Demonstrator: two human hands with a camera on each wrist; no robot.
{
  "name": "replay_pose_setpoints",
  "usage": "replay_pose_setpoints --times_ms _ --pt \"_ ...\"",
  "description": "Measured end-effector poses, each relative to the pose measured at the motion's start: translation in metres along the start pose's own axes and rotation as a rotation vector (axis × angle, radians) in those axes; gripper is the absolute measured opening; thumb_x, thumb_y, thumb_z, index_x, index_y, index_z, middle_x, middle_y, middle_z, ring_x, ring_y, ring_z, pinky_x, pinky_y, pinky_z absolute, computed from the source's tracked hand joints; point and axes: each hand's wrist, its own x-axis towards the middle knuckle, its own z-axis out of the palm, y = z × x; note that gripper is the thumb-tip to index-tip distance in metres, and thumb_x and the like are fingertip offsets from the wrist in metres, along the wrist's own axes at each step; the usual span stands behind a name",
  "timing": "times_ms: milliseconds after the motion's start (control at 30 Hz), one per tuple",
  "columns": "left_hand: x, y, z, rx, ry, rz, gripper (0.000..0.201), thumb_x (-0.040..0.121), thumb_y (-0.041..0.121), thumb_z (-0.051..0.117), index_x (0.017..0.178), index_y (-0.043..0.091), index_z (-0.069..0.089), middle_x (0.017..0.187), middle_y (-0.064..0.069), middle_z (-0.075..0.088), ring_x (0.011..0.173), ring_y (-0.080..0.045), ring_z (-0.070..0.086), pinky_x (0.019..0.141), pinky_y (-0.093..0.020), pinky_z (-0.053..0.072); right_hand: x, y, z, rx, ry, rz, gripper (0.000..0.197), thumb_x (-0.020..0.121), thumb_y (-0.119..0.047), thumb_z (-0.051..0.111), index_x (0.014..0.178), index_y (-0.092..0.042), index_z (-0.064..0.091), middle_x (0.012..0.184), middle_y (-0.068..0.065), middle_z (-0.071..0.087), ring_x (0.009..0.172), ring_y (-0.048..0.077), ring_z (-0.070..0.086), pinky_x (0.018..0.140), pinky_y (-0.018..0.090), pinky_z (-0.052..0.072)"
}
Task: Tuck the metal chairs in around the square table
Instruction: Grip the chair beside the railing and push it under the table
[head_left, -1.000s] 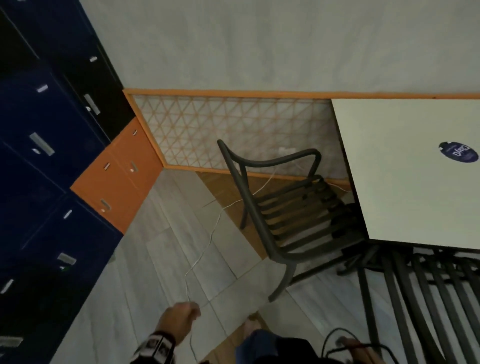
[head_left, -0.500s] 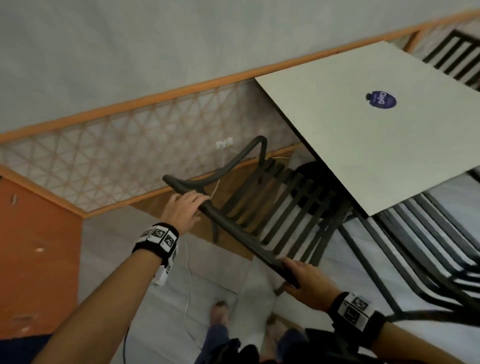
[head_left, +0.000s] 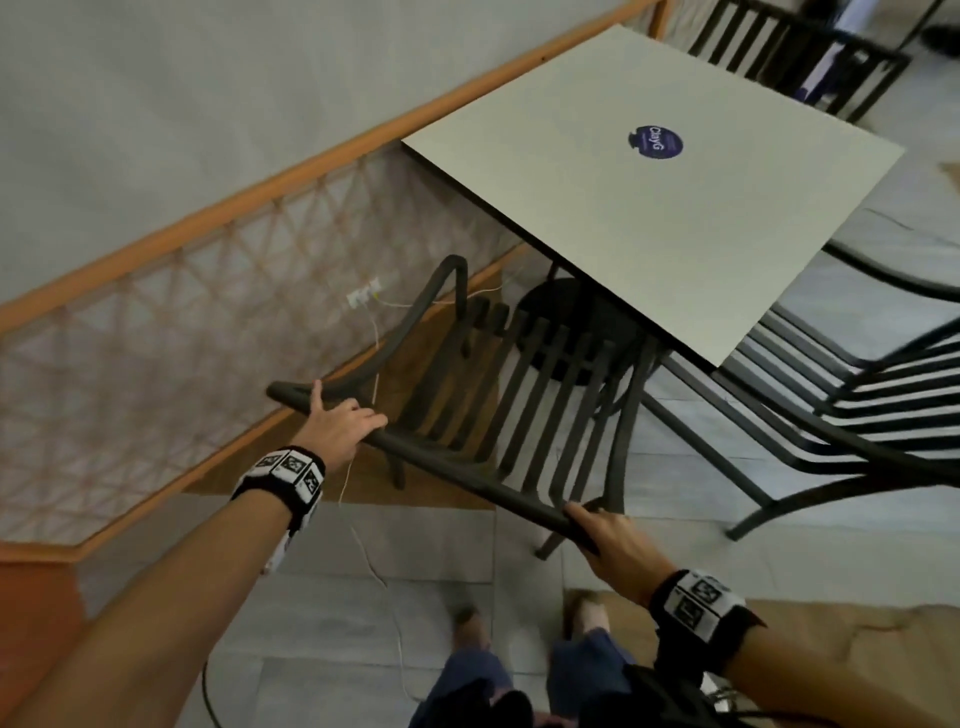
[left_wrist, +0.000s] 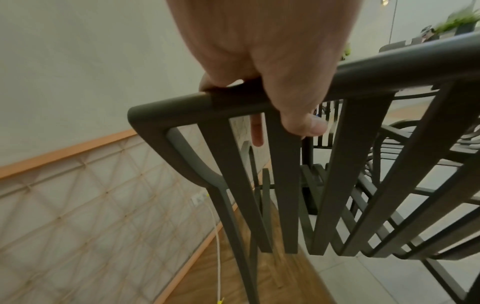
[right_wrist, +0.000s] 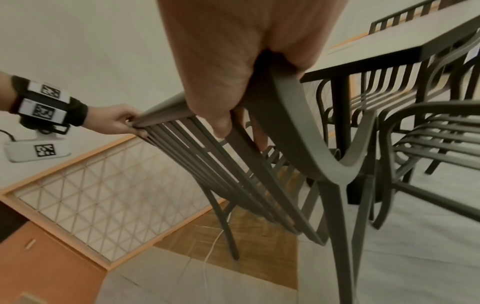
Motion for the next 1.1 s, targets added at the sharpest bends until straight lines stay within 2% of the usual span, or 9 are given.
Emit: replay_pose_setpoints --times_ms 167,300,367,433,533,633,800,1000,1100 --pt "0.018 -0.042 -0.006 0.090 -0.073 -0.074 0.052 0.092 0.004 0.048 0.134 0.035 0.044 0.144 0.012 0.047 0.144 -0.018 0.028 0.107 -0.078 0.001 0.023 -0.047 0.010 0.099 0.025 -0.006 0.042 0.095 -0.021 0.044 0.137 -0.018 0.037 0.113 0.010 0.065 0.099 0.029 0.063 0.088 0.039 0.052" --pt "0.039 -0.062 -0.017 0.055 -0.089 -0.151 0.046 0.092 0.004 0.050 0.127 0.035 0.053 0.141 0.011 0.050 0.142 -0.020 0.030 0.108 -0.078 0.003 0.045 -0.068 0.009 0.146 0.031 0.000 0.037 0.095 -0.019 0.042 0.132 -0.019 0.040 0.111 0.010 0.065 0.098 0.032 0.063 0.076 0.034 0.045" --pt "0.051 -0.067 -0.025 0.005 -0.067 -0.188 0.040 0.092 0.007 0.053 0.122 0.033 0.059 0.137 0.010 0.054 0.140 -0.021 0.032 0.109 -0.077 0.001 0.057 -0.073 0.006 0.175 0.053 -0.002 0.035 0.093 -0.017 0.042 0.128 -0.018 0.042 0.108 0.012 0.066 0.095 0.035 0.063 0.075 0.038 0.047" --pt "0.066 -0.068 -0.034 -0.036 -0.037 -0.208 0.037 0.091 0.006 0.055 0.118 0.031 0.062 0.135 0.008 0.057 0.139 -0.021 0.033 0.110 -0.075 -0.001 0.069 -0.072 0.001 0.197 0.086 -0.012 0.033 0.092 -0.015 0.043 0.125 -0.017 0.044 0.105 0.011 0.067 0.091 0.036 0.064 0.076 0.042 0.049" --pt "0.092 -0.069 -0.047 -0.108 -0.024 -0.222 0.039 0.091 0.000 0.053 0.117 0.027 0.064 0.135 0.003 0.057 0.141 -0.025 0.030 0.110 -0.072 -0.005 0.086 -0.064 -0.014 0.224 0.127 -0.013 0.029 0.092 -0.015 0.045 0.121 -0.018 0.047 0.101 0.008 0.068 0.087 0.031 0.065 0.077 0.041 0.051" --pt "0.123 -0.074 -0.059 -0.088 0.007 -0.188 0.041 0.089 -0.001 0.055 0.117 0.028 0.064 0.133 0.004 0.059 0.139 -0.026 0.032 0.112 -0.073 -0.002 0.107 -0.052 -0.027 0.219 0.167 -0.010 0.028 0.091 -0.016 0.047 0.119 -0.019 0.048 0.099 0.006 0.068 0.084 0.029 0.066 0.078 0.041 0.055" --pt "0.173 -0.084 -0.075 -0.090 0.064 -0.146 0.036 0.088 0.001 0.058 0.113 0.026 0.067 0.126 0.000 0.063 0.133 -0.027 0.039 0.112 -0.073 0.001 0.145 -0.035 -0.041 0.248 0.213 -0.007 0.026 0.090 -0.015 0.051 0.114 -0.023 0.047 0.092 0.001 0.068 0.076 0.022 0.067 0.072 0.040 0.058" --pt "0.223 -0.090 -0.095 -0.074 0.071 -0.179 0.040 0.087 -0.004 0.056 0.112 0.025 0.067 0.124 -0.007 0.060 0.134 -0.031 0.036 0.114 -0.069 -0.002 0.181 -0.024 -0.056 0.260 0.243 -0.023 0.033 0.091 -0.016 0.051 0.121 -0.025 0.040 0.096 0.000 0.066 0.076 0.019 0.067 0.070 0.038 0.059" --pt "0.242 -0.090 -0.107 -0.025 0.070 -0.182 0.033 0.089 0.003 0.056 0.113 0.024 0.067 0.126 -0.006 0.059 0.135 -0.033 0.033 0.115 -0.068 0.000 0.197 -0.020 -0.062 0.240 0.280 -0.023 0.037 0.092 -0.016 0.051 0.124 -0.025 0.035 0.098 -0.001 0.065 0.074 0.018 0.067 0.068 0.037 0.060"
